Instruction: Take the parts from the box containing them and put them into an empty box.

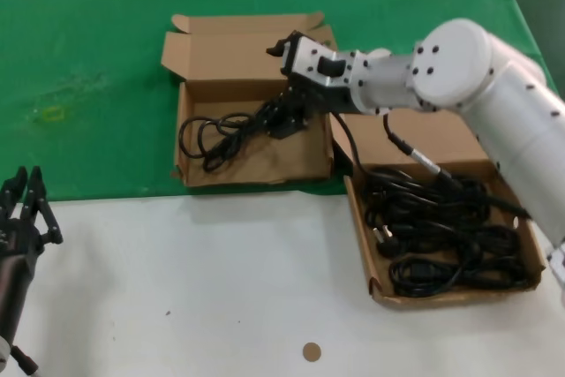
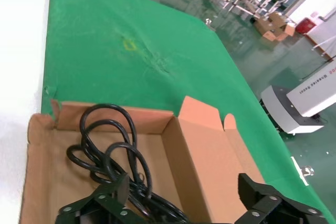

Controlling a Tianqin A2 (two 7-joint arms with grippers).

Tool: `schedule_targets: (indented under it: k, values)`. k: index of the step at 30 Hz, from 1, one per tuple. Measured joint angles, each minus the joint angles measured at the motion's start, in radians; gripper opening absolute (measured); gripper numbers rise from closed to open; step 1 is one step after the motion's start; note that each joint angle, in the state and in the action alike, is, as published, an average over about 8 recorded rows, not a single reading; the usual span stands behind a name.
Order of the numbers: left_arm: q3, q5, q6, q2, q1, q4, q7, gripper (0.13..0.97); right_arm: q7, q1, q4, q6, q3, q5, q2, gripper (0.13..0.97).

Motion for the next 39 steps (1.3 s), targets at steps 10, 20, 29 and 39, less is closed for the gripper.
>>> schedule_targets:
  k: [10, 20, 29, 39]
  values:
    - [0.0, 0.0, 0.0, 0.0, 0.0, 0.0, 0.0, 0.244, -0.002, -0.143, 0.115, 0.087, 0.068, 0.079, 0.015, 0.798]
    - [0.0, 0.0, 0.0, 0.0, 0.0, 0.0, 0.0, 0.347, -0.004, -0.298, 0.238, 0.182, 0.141, 0.164, 0.031, 0.926]
    - [0.0, 0.0, 0.0, 0.0, 0.0, 0.0, 0.0, 0.546, -0.006, -0.436, 0.35, 0.268, 0.208, 0.241, 0.045, 0.952]
    - [0.0, 0.0, 0.0, 0.0, 0.0, 0.0, 0.0, 0.772, -0.007, -0.592, 0.474, 0.363, 0.281, 0.327, 0.061, 0.966]
